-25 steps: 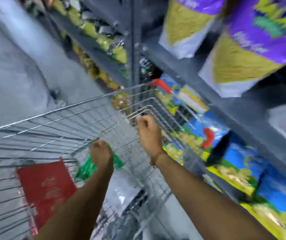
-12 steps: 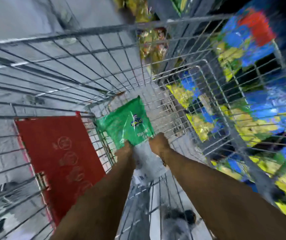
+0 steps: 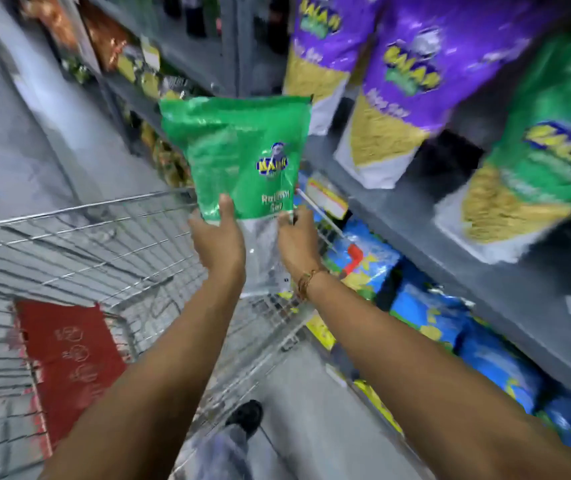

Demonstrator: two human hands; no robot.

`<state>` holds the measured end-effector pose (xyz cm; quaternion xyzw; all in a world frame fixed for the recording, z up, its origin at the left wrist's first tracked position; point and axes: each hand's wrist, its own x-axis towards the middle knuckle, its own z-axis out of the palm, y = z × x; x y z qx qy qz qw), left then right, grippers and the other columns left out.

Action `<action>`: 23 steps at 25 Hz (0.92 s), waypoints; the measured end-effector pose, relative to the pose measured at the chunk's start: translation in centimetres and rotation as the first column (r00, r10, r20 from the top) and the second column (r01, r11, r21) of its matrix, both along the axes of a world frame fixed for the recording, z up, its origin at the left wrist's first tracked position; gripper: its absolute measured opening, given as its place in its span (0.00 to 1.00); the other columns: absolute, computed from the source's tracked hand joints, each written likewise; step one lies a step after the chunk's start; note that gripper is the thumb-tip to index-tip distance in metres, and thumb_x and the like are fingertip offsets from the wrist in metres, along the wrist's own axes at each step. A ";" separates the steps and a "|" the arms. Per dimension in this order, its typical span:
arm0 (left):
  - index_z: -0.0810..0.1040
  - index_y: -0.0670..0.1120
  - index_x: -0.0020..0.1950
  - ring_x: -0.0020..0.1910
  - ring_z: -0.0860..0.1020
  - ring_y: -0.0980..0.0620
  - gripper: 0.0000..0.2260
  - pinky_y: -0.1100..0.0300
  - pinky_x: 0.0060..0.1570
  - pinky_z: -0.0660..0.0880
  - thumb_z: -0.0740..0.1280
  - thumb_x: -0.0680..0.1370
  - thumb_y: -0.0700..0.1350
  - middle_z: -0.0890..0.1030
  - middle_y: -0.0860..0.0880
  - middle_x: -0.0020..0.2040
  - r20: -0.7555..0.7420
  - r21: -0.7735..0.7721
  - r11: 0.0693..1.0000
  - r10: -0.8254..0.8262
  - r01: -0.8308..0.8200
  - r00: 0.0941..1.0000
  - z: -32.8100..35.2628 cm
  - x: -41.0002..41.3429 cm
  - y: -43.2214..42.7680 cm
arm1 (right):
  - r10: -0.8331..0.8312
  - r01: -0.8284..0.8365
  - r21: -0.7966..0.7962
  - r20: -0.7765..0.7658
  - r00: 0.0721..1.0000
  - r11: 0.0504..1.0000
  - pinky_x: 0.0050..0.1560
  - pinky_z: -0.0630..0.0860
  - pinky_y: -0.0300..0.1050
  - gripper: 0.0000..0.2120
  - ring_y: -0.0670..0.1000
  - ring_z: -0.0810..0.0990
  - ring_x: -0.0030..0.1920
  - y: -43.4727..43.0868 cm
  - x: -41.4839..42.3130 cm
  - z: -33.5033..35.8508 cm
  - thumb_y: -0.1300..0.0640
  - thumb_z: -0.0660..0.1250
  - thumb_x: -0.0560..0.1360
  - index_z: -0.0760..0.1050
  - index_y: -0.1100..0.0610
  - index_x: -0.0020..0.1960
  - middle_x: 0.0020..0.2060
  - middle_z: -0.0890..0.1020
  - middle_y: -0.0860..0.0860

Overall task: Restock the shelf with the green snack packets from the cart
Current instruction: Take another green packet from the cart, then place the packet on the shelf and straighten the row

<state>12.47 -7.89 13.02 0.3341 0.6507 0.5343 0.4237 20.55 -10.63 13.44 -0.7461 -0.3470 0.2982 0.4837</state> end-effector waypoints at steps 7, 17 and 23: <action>0.69 0.37 0.62 0.58 0.75 0.57 0.19 0.63 0.60 0.69 0.63 0.76 0.47 0.76 0.47 0.61 0.059 0.404 0.884 -0.282 0.236 0.958 8.5 14.4 -20.1 | -0.375 0.333 0.444 0.007 0.927 0.832 0.43 0.65 0.47 0.12 0.48 0.66 0.40 -21.9 11.6 6.8 0.57 0.56 0.77 0.62 0.47 0.37 0.34 0.67 0.45; 0.69 0.40 0.60 0.59 0.73 0.44 0.14 0.51 0.61 0.67 0.60 0.78 0.46 0.76 0.40 0.60 -0.109 0.411 0.300 -0.922 0.861 0.373 9.1 33.6 -40.4 | -0.912 0.776 0.565 -0.095 0.398 0.279 0.41 0.63 0.39 0.09 0.51 0.69 0.43 -45.0 29.0 6.0 0.50 0.52 0.75 0.63 0.54 0.51 0.41 0.71 0.50; 0.69 0.38 0.61 0.58 0.74 0.36 0.15 0.50 0.51 0.66 0.60 0.78 0.45 0.77 0.33 0.57 -0.443 0.109 0.085 -0.888 0.990 0.125 7.1 41.7 -40.3 | -0.912 0.827 0.438 -0.039 0.409 0.353 0.37 0.60 0.35 0.03 0.51 0.66 0.44 -48.1 36.1 4.0 0.60 0.52 0.80 0.63 0.58 0.51 0.39 0.67 0.46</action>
